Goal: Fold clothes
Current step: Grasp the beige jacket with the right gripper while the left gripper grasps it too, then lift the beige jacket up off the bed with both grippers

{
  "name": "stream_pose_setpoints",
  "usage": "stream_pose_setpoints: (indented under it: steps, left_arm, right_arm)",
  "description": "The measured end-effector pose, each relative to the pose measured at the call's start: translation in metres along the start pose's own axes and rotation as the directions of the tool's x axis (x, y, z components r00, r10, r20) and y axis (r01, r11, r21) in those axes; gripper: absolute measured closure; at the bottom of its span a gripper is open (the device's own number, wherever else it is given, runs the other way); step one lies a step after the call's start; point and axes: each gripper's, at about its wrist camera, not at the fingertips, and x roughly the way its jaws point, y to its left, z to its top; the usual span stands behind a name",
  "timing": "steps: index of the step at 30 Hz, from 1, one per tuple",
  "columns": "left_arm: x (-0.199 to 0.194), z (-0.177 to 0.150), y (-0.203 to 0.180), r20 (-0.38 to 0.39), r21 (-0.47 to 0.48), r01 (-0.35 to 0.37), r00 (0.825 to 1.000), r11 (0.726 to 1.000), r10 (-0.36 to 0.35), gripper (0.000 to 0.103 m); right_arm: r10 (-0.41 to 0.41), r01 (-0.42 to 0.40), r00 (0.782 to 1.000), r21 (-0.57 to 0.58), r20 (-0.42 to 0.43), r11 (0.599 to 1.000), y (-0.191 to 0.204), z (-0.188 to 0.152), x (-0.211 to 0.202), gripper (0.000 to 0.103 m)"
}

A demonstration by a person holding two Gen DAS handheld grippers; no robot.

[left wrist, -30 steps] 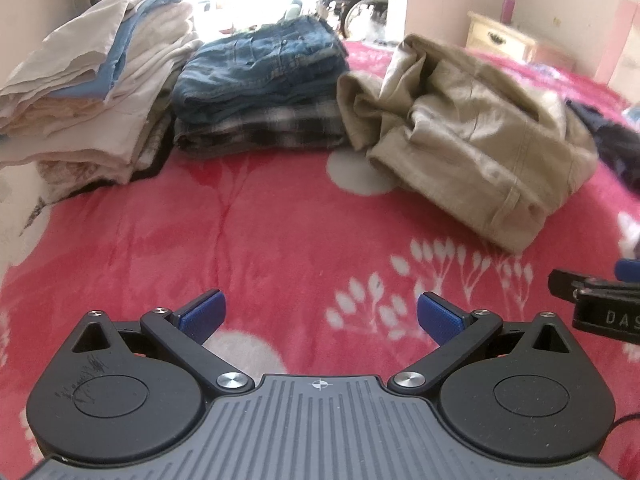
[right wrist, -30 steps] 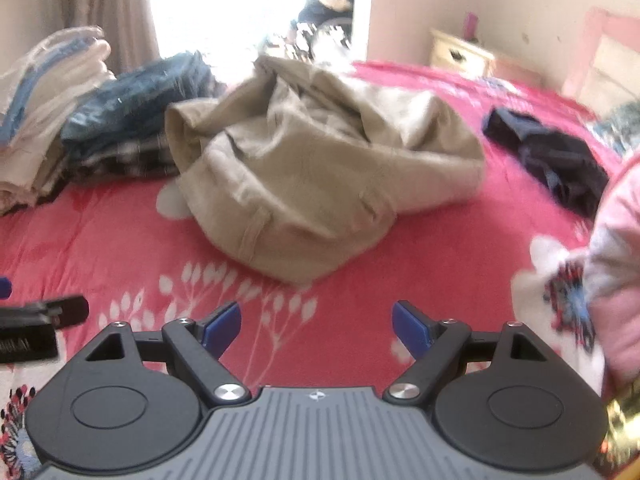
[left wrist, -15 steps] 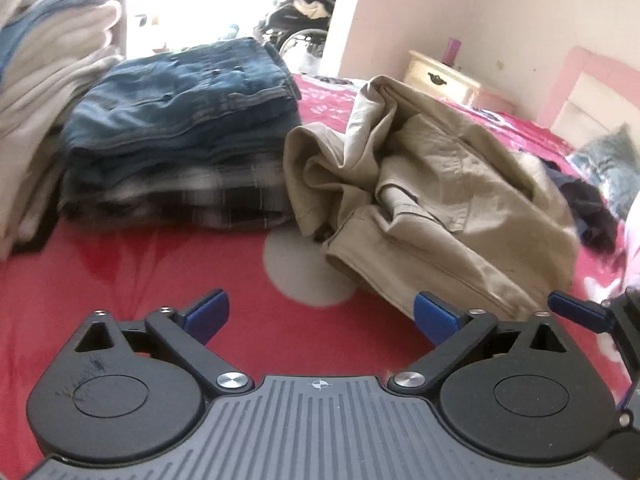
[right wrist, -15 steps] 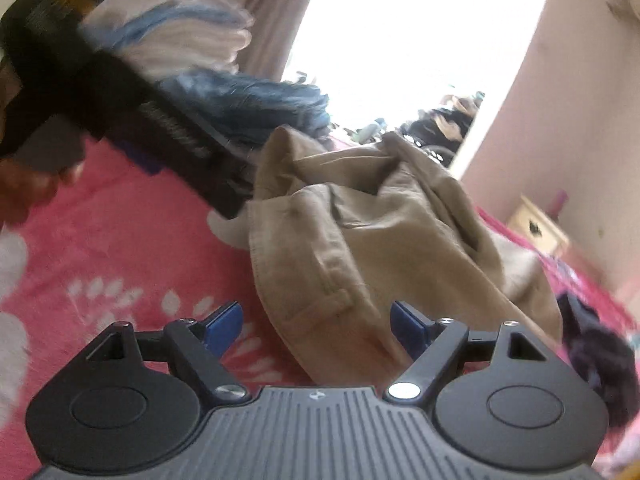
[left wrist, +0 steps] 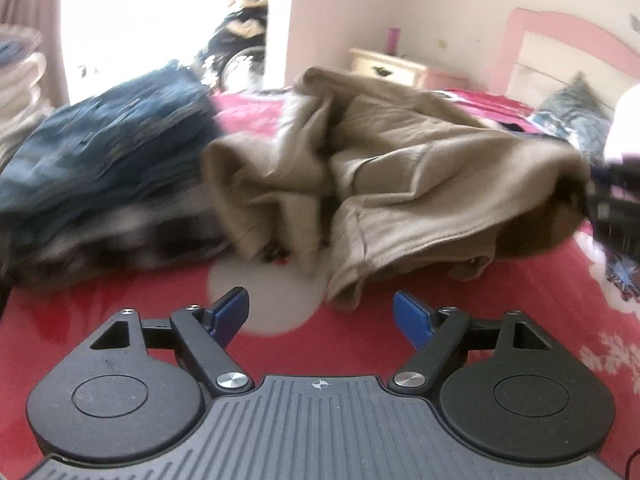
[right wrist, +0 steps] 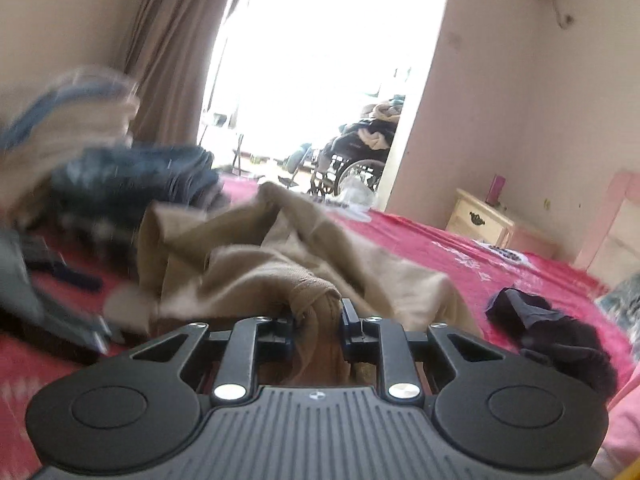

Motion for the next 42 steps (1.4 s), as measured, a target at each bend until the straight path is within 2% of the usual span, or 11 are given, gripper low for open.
stream_pose_setpoints:
  steps: [4,8,10,14,16,22,27,31,37,40,42]
  left_arm:
    - [0.016,0.012,-0.02,0.016,0.074,0.028,0.999,0.997,-0.029,0.018]
    - [0.026,0.013,-0.029,0.042,0.098,0.0,0.999,0.995,-0.004,0.021]
    - [0.028,0.011,-0.028,0.052,0.078,-0.008,0.999,0.997,0.004,0.036]
    - [0.023,0.013,-0.023,0.084,0.039,-0.004,0.996,0.999,0.0,0.06]
    - [0.021,0.017,-0.024,0.094,0.037,-0.008,0.996,0.999,0.004,0.087]
    - [-0.019,0.037,-0.028,0.172,0.025,-0.049,0.984,0.998,0.044,0.094]
    - [-0.077,0.073,-0.032,0.241,0.02,0.015,0.97,1.0,-0.02,0.095]
    - [-0.133,0.099,-0.041,0.311,0.033,0.077,0.947,0.996,-0.084,0.095]
    - [-0.216,0.131,-0.066,0.428,0.093,0.116,0.892,0.989,-0.145,0.095]
    - [-0.251,0.148,-0.082,0.476,0.124,0.121,0.864,0.985,-0.166,0.095]
    - [-0.271,0.16,-0.092,0.506,0.138,0.13,0.843,0.982,-0.183,0.095]
  right_arm:
    - [-0.005,0.002,0.999,0.114,0.031,0.993,-0.025,0.018,-0.007,0.08]
    - [-0.013,0.005,0.998,0.129,0.064,0.992,-0.032,0.027,-0.02,0.08]
    - [-0.015,0.005,0.997,0.13,0.081,0.991,-0.037,0.031,-0.026,0.081]
    - [-0.032,0.021,0.993,0.104,0.11,0.994,-0.039,0.035,-0.036,0.081]
    - [-0.05,0.04,0.992,0.081,0.12,0.996,-0.038,0.036,-0.04,0.081]
    - [-0.13,0.129,0.971,0.019,0.201,0.991,-0.046,0.047,-0.069,0.082]
    - [-0.204,0.236,0.915,-0.053,0.349,0.97,-0.051,0.069,-0.11,0.083]
    - [-0.235,0.296,0.861,-0.069,0.45,0.953,-0.057,0.087,-0.146,0.084]
    - [-0.246,0.368,0.755,-0.082,0.608,0.926,-0.068,0.128,-0.206,0.084]
    - [-0.234,0.382,0.712,-0.085,0.662,0.92,-0.077,0.152,-0.233,0.084]
    - [-0.216,0.363,0.693,-0.074,0.688,0.929,-0.085,0.168,-0.253,0.084]
